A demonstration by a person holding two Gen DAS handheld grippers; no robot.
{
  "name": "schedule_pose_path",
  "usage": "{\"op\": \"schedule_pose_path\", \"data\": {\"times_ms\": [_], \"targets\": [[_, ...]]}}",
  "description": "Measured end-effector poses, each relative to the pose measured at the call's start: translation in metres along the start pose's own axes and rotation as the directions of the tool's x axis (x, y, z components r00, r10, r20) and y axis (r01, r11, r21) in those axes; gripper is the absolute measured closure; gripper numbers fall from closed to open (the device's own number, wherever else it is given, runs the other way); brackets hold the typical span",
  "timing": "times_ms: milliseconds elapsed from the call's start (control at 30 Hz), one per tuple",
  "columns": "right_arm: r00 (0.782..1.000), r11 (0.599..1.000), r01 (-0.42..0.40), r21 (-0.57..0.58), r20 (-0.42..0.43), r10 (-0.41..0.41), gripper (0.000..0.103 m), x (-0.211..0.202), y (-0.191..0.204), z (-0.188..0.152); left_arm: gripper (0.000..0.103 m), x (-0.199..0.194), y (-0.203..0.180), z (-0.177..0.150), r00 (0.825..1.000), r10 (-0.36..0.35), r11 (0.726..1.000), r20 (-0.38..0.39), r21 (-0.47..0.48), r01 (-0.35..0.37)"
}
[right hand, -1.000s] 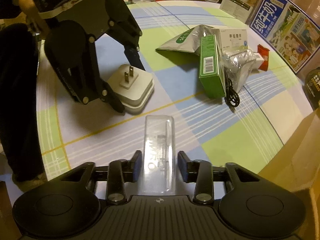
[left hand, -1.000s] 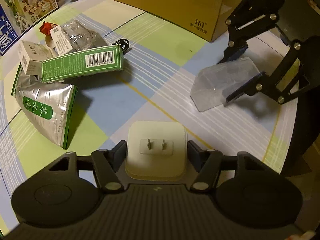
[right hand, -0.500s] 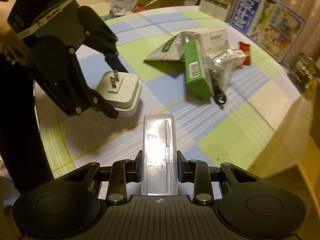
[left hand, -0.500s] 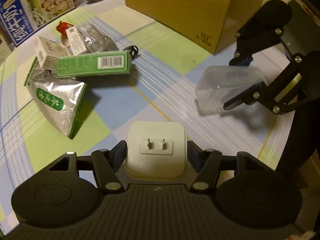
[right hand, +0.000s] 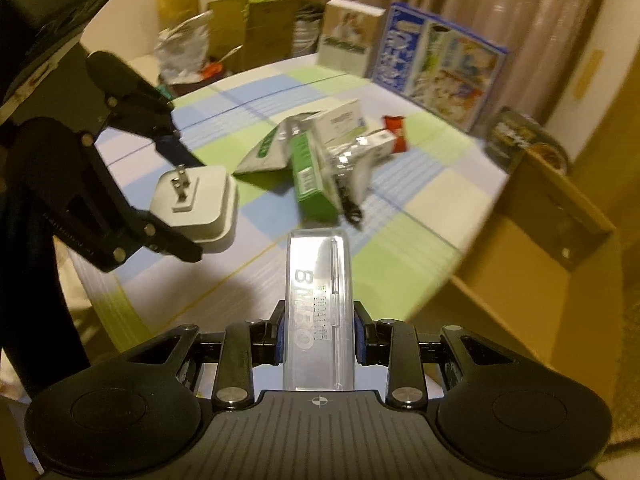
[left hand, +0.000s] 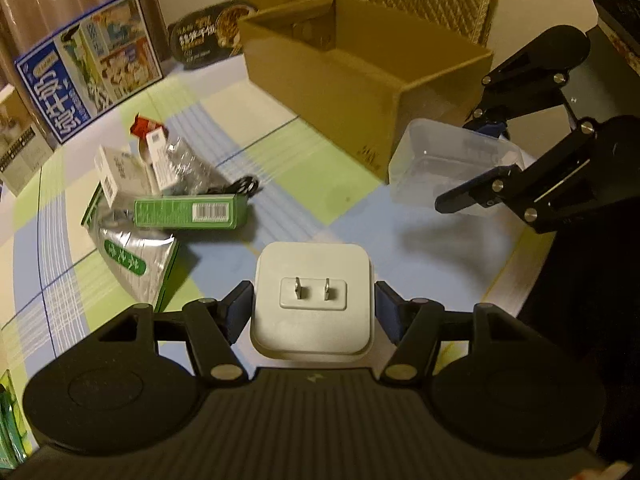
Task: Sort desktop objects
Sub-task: 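Carry the plug adapter with the left gripper while the right carries the case to the cardboard box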
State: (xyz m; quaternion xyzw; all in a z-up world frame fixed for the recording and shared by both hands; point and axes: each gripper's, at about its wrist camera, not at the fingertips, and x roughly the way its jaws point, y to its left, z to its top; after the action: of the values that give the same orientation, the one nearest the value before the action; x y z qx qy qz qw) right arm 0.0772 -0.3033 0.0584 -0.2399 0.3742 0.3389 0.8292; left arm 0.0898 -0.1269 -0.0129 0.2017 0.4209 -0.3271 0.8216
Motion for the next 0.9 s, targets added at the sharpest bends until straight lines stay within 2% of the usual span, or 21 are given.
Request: {"op": "schedule_pose_path", "data": {"times_ms": [300,567,900], "targets": [[0.993,0.985,0.108,0.132,0.029,-0.112,0.075,-0.049,-0.041,-0.015,0.043,-0.014,-0.033,0.038,0.999,-0.015,1.0,0.052,-0.001,0.015],[0.977,0.938,0.192,0.287,0.035,-0.211,0.075,-0.071,-0.1,-0.026,0.043,-0.004,-0.053,0.092,0.992,-0.046,0.996,0.114,-0.065,0.053],[0.967,0.894,0.203,0.4,0.064,-0.248,0.075,-0.065,-0.169,-0.022,0.043,0.029,-0.062,0.167,0.982,-0.069,0.991,0.174,-0.104,0.088]]}}
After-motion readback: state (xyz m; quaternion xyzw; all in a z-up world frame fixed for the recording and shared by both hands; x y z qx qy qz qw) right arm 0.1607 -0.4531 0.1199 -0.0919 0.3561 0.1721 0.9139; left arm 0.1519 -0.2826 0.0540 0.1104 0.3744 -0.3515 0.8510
